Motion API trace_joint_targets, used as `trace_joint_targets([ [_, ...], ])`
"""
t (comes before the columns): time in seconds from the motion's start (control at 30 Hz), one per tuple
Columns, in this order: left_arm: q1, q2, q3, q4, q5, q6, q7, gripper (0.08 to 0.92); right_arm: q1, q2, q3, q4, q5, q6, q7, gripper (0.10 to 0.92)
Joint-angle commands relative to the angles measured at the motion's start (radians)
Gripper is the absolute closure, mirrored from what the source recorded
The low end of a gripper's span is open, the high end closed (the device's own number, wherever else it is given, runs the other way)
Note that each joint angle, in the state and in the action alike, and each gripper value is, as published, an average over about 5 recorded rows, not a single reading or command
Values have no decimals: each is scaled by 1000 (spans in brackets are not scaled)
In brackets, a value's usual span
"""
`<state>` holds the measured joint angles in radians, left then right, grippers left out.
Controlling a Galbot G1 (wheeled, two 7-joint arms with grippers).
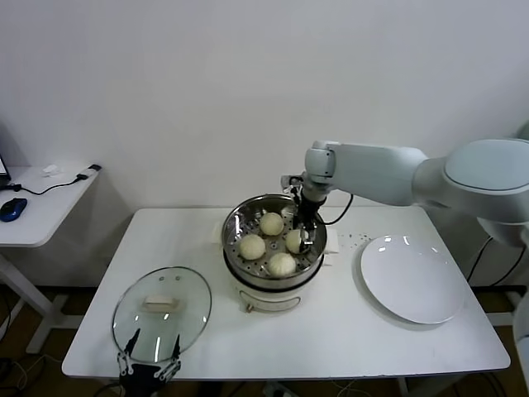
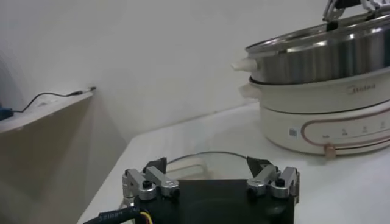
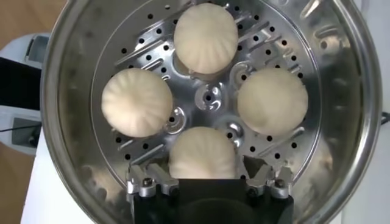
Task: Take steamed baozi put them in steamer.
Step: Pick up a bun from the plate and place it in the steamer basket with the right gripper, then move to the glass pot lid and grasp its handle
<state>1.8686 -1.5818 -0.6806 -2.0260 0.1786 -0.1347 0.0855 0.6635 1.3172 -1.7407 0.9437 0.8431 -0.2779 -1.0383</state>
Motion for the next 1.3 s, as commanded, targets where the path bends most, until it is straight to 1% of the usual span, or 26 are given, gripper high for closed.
trace_joint_targets([
  [0.03, 0, 5, 0, -2, -1, 1, 1, 177, 28, -48, 46, 35, -8, 1, -5, 204],
  [0.17, 5, 10, -7, -10, -7, 1, 0, 177, 69, -129, 80, 89, -37, 13, -12, 203],
  [0.33, 12, 17, -19, -19, -9, -6, -7, 177, 119, -316, 139, 184, -34, 64, 12, 203],
  [0.47, 17, 17, -21, -36, 22, -24, -21, 177, 106, -471, 226, 260, 15, 130, 124, 203],
  [0.6, 18, 13, -20, -61, 66, -46, -32, 177, 7, -639, 361, 336, 49, 216, 296, 203],
  [0.77, 22, 8, -20, -90, 74, -40, -32, 177, -291, -815, 674, 448, 62, 271, 532, 203],
  [0.83, 26, 5, -20, -106, 70, -34, -30, 177, -465, -862, 843, 488, 48, 293, 622, 203],
  [0.97, 27, 0, -26, -136, 60, -9, -16, 177, -855, -910, 1234, 577, 23, 326, 755, 203],
  [1.13, 26, 4, -44, -167, 86, 41, 30, 177, -1226, -889, 1602, 683, -27, 337, 878, 203],
  [1.3, 13, 5, -59, -190, 186, 72, 31, 177, -1556, -785, 1975, 716, -113, 317, 891, 203],
])
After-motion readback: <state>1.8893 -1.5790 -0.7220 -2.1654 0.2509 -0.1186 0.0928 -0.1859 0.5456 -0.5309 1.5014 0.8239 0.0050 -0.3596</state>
